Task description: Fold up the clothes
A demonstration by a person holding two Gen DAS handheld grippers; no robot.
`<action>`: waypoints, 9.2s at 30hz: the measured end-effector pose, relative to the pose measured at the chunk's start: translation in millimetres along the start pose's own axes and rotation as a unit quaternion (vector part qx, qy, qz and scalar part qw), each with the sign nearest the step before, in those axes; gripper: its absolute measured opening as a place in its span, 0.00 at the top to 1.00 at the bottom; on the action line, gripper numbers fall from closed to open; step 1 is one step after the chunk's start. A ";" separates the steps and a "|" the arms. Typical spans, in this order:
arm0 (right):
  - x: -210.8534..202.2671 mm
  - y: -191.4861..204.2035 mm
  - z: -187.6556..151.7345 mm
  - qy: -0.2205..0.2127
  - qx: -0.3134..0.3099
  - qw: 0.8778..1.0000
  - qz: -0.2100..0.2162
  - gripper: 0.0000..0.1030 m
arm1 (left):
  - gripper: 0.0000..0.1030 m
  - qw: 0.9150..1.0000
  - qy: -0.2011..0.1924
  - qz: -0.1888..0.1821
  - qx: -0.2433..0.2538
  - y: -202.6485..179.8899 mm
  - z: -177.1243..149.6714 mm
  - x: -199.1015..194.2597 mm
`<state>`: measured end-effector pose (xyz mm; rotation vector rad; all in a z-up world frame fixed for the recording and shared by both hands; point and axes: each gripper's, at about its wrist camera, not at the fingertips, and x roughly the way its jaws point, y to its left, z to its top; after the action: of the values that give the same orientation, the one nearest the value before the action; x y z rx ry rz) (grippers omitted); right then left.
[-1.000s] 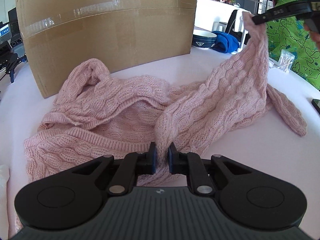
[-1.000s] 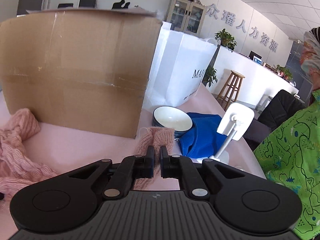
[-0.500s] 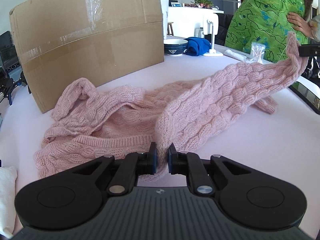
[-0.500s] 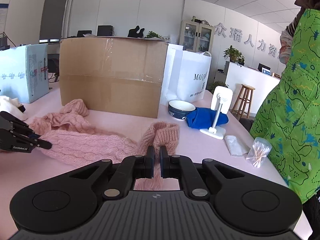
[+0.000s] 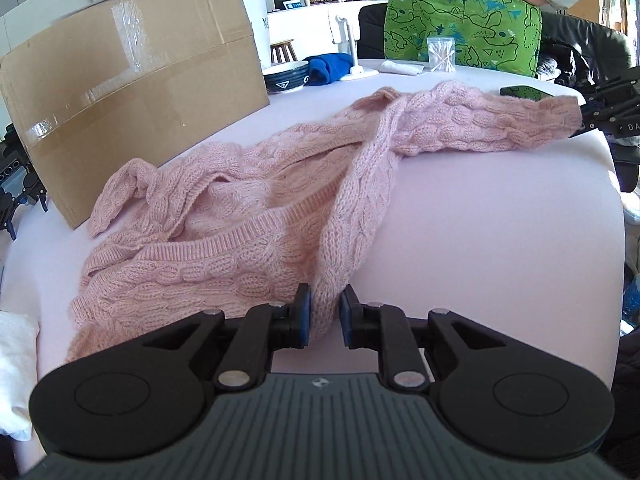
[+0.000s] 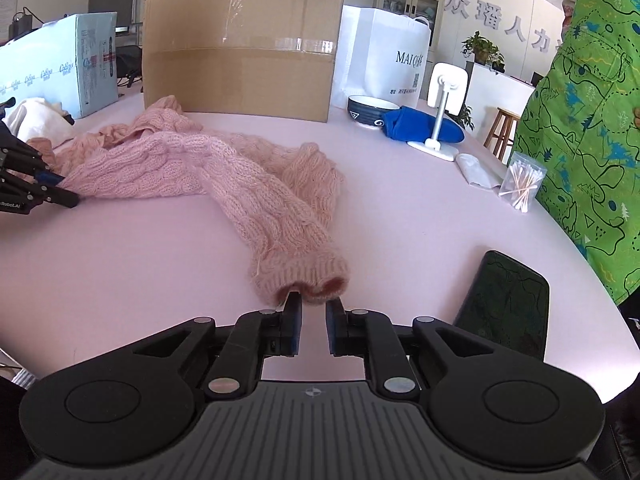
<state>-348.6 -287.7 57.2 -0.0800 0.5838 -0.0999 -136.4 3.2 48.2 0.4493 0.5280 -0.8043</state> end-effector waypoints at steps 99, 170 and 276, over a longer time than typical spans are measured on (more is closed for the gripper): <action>195.7 -2.3 141.5 0.063 -0.173 0.966 -0.180 0.98 | 0.22 0.978 0.030 0.104 -0.178 32.4 32.6 70.0; 367.5 199.5 319.6 -0.001 -0.141 0.989 0.048 0.95 | 0.20 0.953 0.096 0.150 -0.246 122.9 -56.0 -17.7; 112.7 389.3 90.7 -0.168 -0.485 0.775 0.370 0.68 | 0.20 0.860 0.080 0.360 -0.352 94.9 -126.0 -179.9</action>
<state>-177.1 89.6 30.8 -0.8530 0.2158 0.9938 -201.6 231.9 74.2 0.0051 0.7029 0.1758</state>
